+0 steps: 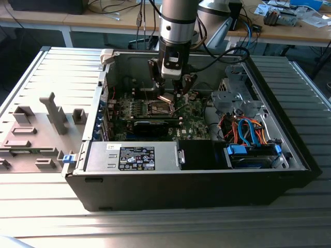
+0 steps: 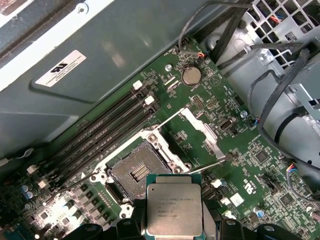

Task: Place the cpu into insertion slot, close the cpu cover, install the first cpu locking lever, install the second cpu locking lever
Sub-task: 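Place the cpu into insertion slot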

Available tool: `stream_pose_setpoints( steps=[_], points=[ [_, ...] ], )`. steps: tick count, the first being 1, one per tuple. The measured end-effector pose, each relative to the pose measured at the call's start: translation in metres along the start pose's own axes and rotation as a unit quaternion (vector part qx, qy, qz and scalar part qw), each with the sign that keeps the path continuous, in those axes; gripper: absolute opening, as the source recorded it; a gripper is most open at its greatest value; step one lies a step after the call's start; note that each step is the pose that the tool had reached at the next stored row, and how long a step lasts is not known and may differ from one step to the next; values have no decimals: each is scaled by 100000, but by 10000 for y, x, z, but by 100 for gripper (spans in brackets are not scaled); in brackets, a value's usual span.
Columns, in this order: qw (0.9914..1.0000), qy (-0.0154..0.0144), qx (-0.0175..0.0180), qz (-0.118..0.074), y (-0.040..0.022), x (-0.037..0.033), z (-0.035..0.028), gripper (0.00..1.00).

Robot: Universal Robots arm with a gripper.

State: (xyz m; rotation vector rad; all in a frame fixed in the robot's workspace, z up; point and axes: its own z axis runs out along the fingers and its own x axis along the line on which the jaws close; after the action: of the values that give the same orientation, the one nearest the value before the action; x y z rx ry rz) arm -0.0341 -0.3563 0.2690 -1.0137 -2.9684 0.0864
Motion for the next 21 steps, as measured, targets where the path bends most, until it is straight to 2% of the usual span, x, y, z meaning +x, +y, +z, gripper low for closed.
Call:
stream_pose_setpoints(
  steps=[21],
  points=[
    [99975,119,28,2211,0,0,1,54]
  ],
)
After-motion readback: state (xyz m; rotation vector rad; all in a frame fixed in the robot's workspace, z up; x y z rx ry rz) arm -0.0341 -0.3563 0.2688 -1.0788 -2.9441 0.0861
